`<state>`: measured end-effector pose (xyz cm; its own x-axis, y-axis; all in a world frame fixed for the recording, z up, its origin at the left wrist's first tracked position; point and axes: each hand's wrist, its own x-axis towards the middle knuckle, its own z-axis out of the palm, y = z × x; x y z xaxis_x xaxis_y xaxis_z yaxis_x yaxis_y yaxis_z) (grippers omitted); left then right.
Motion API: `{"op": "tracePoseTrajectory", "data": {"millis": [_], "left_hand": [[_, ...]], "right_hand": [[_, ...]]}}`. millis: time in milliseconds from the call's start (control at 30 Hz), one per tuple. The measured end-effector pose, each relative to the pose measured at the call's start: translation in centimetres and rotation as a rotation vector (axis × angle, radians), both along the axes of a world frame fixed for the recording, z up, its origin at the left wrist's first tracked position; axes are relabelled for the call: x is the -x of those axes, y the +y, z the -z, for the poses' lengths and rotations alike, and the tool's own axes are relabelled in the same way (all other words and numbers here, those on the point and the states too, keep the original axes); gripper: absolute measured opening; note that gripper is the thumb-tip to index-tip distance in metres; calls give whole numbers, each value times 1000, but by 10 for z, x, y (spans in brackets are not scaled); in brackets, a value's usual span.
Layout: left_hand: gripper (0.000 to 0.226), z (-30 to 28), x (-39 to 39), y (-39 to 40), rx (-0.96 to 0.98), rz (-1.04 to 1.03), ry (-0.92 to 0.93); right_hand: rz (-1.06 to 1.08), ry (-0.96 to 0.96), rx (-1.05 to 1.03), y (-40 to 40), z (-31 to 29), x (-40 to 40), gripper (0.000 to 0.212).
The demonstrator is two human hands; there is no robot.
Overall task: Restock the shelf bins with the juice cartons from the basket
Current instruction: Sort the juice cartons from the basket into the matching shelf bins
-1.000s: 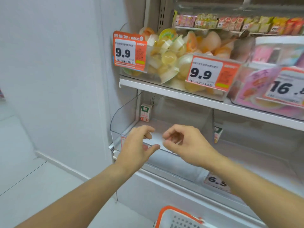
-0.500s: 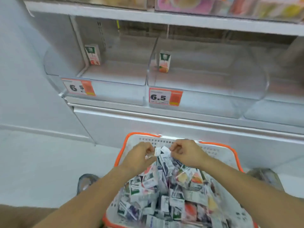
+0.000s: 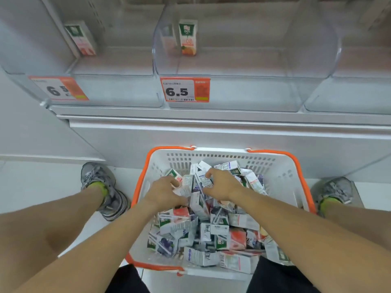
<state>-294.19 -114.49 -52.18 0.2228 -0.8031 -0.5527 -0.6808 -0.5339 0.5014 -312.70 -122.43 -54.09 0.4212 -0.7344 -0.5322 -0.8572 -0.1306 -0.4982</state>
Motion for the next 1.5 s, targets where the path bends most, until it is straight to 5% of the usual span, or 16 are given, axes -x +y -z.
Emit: {"op": "tracePoseTrajectory", "data": {"millis": [233, 467, 600, 900, 1067, 1200, 1400, 1500], "left_hand": [[23, -71, -47, -32, 81, 111, -48], [47, -126, -71, -56, 142, 153, 179], [45, -138, -70, -60, 149, 128, 416], [35, -133, -55, -65, 88, 250, 404], [37, -138, -60, -68, 85, 301, 439], [33, -143, -53, -69, 126, 324, 447], [36, -159, -33, -82, 253, 277, 462], [30, -174, -13, -87, 376, 203, 515]], "right_hand": [[286, -127, -141, -20, -16, -11, 54], [473, -626, -528, -39, -91, -21, 11], [331, -721, -595, -41, -117, -13, 37], [169, -684, -398, -40, -132, -16, 51], [153, -706, -356, -37, -138, -11, 34], [219, -810, -439, -34, -144, -3, 25], [268, -833, -390, -36, -162, 12, 64], [271, -879, -288, -38, -178, 21, 48]]}}
